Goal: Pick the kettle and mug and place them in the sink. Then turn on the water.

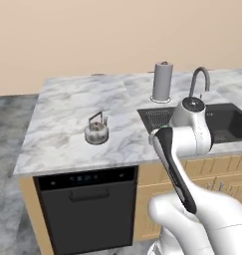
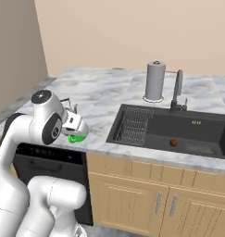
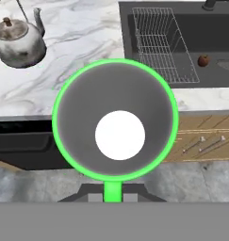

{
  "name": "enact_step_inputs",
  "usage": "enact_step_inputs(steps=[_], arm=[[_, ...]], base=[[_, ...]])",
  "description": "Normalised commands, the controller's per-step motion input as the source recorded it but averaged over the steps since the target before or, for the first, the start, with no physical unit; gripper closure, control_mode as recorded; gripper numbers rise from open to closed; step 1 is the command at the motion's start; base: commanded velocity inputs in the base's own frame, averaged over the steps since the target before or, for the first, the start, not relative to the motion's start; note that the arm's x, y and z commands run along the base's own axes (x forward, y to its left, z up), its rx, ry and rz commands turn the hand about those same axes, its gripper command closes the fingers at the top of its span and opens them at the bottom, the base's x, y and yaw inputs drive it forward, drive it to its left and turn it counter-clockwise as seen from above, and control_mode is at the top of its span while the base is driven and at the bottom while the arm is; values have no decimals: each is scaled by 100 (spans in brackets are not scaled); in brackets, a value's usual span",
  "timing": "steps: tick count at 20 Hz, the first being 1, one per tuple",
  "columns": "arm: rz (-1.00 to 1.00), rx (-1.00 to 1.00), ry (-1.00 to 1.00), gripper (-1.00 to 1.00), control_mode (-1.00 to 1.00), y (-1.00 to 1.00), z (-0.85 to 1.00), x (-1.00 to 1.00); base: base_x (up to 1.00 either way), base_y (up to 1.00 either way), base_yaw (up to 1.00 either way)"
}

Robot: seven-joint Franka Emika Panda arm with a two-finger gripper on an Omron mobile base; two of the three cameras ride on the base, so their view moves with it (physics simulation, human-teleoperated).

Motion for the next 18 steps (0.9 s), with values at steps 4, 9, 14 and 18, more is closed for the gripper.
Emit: enact_step_inputs(steps=[4,9,14,18], arm=[[0,0,0,100,100,0,0,0],[0,0,0,100,100,0,0,0],[0,0,0,100,100,0,0,0],[0,0,0,100,100,0,0,0]], base=[[-5,-82,0],[0,-77,0],[3,-79,1],[16,-76,4]])
